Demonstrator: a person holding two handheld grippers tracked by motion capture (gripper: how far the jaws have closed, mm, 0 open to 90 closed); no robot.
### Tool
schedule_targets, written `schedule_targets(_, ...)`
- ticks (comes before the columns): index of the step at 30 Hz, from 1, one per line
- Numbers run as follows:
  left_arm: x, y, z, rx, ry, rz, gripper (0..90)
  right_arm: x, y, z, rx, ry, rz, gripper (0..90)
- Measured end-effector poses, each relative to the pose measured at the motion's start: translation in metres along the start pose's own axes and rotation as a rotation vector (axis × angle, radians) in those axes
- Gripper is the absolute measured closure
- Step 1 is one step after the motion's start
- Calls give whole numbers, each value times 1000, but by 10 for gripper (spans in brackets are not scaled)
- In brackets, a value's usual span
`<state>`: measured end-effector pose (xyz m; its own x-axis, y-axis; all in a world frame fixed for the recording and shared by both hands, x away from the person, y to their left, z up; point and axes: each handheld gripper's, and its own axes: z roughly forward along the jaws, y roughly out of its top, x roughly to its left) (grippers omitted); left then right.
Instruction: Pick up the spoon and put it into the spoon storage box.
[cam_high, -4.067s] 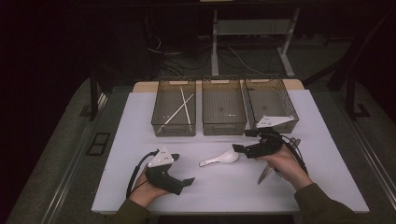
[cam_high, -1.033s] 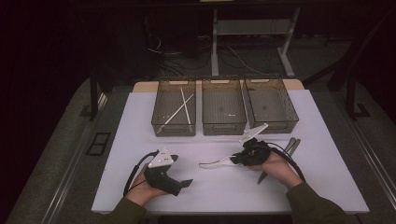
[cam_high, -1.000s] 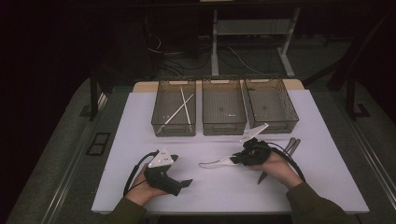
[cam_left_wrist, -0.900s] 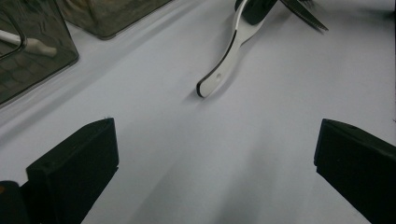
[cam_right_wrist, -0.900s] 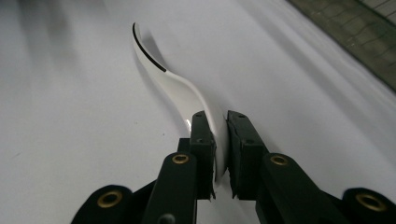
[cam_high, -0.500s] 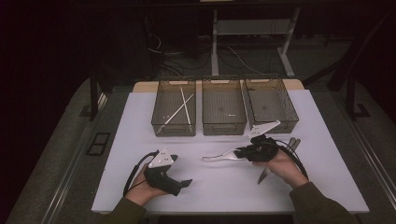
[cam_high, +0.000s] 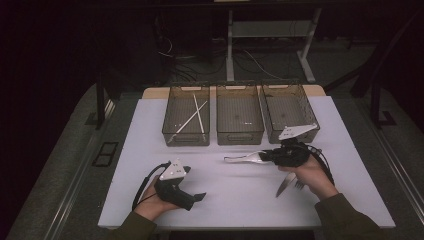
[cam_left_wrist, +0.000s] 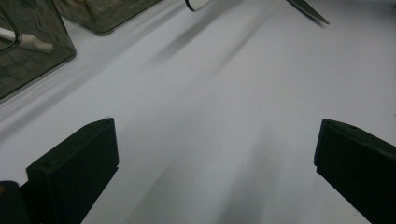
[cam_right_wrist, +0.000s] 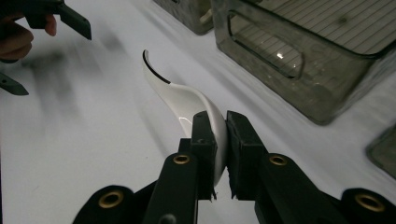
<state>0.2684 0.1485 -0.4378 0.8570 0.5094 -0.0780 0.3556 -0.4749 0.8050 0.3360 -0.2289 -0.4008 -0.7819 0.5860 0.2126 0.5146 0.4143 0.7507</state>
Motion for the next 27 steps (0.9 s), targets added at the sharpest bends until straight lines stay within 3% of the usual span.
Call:
schedule_targets(16,1,-1,1,4,-3,-11,0,-19,12,-22,-98,-59,48,821)
schedule_targets(27,0,0,2,-3,-8,-15,0,-25,26,-26,-131,-83,50,821)
